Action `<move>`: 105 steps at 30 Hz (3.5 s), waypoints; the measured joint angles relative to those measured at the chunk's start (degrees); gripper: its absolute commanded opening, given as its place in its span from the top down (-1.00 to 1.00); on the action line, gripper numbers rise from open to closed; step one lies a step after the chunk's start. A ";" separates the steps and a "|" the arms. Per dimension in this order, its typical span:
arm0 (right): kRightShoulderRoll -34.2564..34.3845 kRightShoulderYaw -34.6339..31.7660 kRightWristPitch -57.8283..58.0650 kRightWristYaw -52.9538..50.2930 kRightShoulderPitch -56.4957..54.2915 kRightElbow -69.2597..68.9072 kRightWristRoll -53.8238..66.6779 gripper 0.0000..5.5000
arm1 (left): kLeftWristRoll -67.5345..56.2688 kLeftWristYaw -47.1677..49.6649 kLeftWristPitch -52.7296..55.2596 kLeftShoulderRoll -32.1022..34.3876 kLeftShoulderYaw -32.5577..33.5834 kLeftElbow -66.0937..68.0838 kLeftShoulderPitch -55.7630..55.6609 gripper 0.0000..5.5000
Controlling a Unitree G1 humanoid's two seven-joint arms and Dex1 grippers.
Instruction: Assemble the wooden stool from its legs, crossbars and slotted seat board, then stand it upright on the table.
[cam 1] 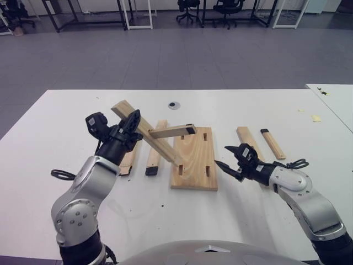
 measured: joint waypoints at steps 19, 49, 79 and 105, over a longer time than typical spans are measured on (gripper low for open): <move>4.44 5.67 3.67 -6.08 2.07 1.73 -4.65 -0.14 | 20.61 9.05 -10.22 -10.78 -17.50 -5.35 7.45 0.63; -1.12 6.18 5.29 0.87 -0.43 0.28 -3.88 -0.14 | 48.14 6.72 -24.36 -10.41 -36.80 -3.06 13.18 0.63; -3.05 7.87 8.64 2.64 0.21 0.88 -3.92 -0.14 | 44.73 8.59 -33.87 -8.85 -39.21 -2.52 15.28 0.63; -2.70 6.99 8.38 1.57 0.20 2.07 -3.91 -0.14 | 52.30 4.76 -33.89 -5.15 -41.81 -0.96 18.64 0.63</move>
